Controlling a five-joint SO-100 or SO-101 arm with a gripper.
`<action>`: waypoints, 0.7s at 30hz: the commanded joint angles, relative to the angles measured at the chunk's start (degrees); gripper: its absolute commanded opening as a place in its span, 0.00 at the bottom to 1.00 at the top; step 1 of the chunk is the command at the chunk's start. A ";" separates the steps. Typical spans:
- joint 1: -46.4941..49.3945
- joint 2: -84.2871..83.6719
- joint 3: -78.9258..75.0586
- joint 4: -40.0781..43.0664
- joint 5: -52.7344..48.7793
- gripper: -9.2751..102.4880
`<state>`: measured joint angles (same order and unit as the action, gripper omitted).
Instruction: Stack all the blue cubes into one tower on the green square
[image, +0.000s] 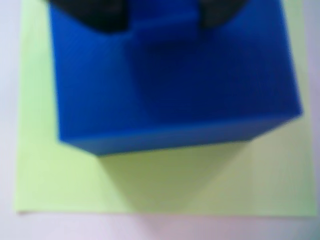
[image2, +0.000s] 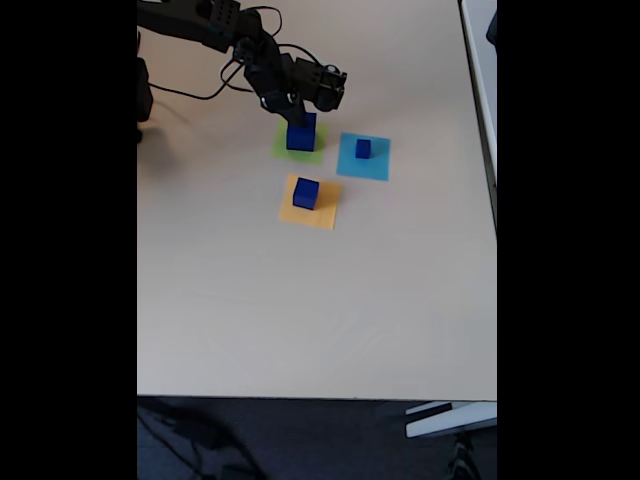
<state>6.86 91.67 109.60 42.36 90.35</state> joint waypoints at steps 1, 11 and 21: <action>0.44 1.14 -1.67 -1.05 0.09 0.08; 2.81 -3.08 -16.08 -0.44 -2.46 0.09; 3.60 -13.01 -26.46 -2.72 -3.60 0.09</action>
<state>10.02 79.01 87.89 41.40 87.45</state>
